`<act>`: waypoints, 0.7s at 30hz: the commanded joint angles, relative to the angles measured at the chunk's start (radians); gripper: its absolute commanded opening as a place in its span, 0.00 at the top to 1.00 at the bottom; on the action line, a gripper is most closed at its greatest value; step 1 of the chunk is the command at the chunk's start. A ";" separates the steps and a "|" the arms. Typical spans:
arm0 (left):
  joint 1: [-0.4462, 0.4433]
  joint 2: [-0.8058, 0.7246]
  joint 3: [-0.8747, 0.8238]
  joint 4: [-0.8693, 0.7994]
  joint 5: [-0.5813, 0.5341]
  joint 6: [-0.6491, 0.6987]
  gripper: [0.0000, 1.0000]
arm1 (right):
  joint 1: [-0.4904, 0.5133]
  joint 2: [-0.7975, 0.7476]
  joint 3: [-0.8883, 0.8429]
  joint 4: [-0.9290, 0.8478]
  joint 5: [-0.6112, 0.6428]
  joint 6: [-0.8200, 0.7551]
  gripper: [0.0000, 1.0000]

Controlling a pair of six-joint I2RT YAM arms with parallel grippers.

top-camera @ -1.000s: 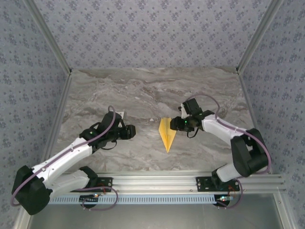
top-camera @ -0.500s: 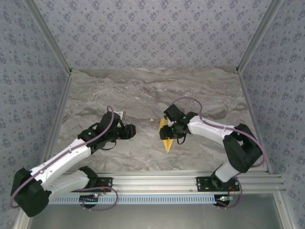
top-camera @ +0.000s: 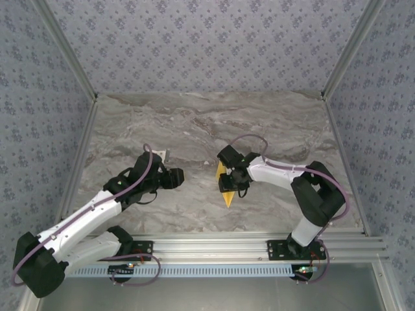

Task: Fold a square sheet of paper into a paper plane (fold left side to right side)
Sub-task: Move the paper plane to the center of the table.

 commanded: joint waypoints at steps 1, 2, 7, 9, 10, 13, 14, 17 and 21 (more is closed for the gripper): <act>0.006 -0.018 0.000 -0.015 -0.010 -0.004 0.41 | 0.008 0.028 0.031 0.002 0.027 0.015 0.66; 0.005 -0.021 -0.002 -0.015 -0.010 -0.004 0.41 | 0.008 0.035 0.036 0.006 0.033 0.015 0.69; 0.004 -0.023 -0.002 -0.025 -0.010 -0.002 0.41 | -0.019 0.083 0.095 -0.007 0.070 -0.008 0.89; 0.005 -0.029 0.000 -0.029 -0.010 0.001 0.41 | -0.056 0.102 0.150 -0.028 0.076 -0.031 0.95; 0.006 -0.033 0.000 -0.033 -0.011 0.000 0.41 | -0.078 0.112 0.187 -0.050 0.084 -0.038 0.95; 0.006 -0.049 0.000 -0.043 -0.012 0.003 0.40 | -0.129 0.160 0.339 -0.137 0.133 -0.071 0.95; 0.005 -0.055 -0.002 -0.048 -0.013 0.002 0.40 | -0.146 0.186 0.393 -0.164 0.150 -0.080 0.95; 0.005 -0.072 -0.012 -0.053 -0.010 -0.002 0.40 | -0.190 0.271 0.525 -0.211 0.153 -0.094 0.95; 0.005 -0.095 -0.038 -0.032 0.014 -0.008 0.32 | -0.218 0.397 0.696 -0.288 0.173 -0.117 0.94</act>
